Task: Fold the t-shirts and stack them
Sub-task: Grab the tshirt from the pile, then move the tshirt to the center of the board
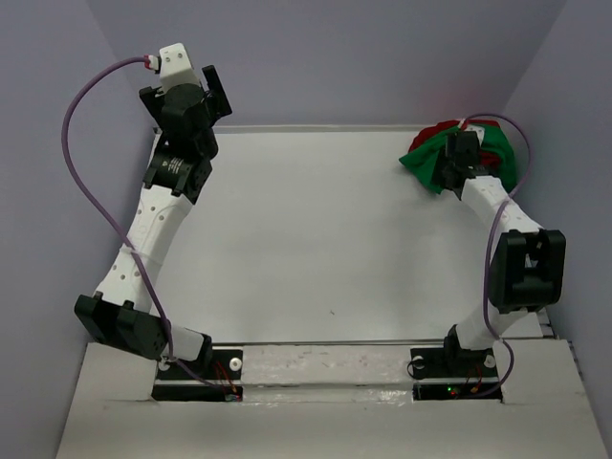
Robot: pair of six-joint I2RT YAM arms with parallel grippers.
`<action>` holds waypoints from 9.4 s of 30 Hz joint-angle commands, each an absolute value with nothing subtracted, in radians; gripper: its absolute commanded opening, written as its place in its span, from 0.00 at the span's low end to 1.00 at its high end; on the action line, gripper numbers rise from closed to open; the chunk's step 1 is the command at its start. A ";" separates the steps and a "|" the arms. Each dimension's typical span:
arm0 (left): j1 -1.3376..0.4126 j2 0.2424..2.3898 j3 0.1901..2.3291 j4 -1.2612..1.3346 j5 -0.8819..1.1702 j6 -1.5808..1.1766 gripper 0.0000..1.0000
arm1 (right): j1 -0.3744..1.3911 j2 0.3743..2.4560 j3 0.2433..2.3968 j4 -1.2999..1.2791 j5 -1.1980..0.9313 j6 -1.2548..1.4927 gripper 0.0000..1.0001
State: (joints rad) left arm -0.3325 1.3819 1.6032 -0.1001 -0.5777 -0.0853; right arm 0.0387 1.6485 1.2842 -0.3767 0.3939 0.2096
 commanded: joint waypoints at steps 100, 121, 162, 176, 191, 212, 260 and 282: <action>-0.379 1.223 1.548 -0.135 -0.759 -0.094 0.99 | 0.331 1.663 2.447 -0.506 0.279 -0.322 0.00; -0.382 1.221 1.634 -0.156 -0.887 -0.018 0.99 | 0.894 2.062 2.608 -0.568 0.564 -0.434 0.87; -0.167 2.306 2.410 -0.482 -0.268 -0.175 0.86 | 0.166 2.267 2.237 -0.661 -0.032 0.044 0.50; -0.179 2.218 2.287 -0.419 -0.252 -0.183 0.87 | 0.166 2.378 2.145 -0.592 -0.117 0.090 0.48; -0.218 2.181 2.234 -0.384 -0.276 -0.160 0.87 | 0.166 2.442 2.238 -0.597 -0.123 0.072 0.45; -0.248 2.187 2.200 -0.368 -0.285 -0.147 0.87 | 0.147 2.525 2.376 -0.594 -0.147 0.057 0.60; -0.270 2.166 2.149 -0.339 -0.325 -0.129 0.87 | 0.147 2.493 2.278 -0.503 -0.158 0.081 0.64; -0.278 2.168 2.143 -0.337 -0.316 -0.132 0.87 | 0.147 2.485 2.263 -0.508 -0.124 0.101 0.25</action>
State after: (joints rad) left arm -0.2649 2.2444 2.1529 -0.3630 -0.3096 -0.1387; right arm 0.1516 2.5313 2.2436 -0.5236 -0.1436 0.0898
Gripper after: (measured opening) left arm 0.870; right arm 0.367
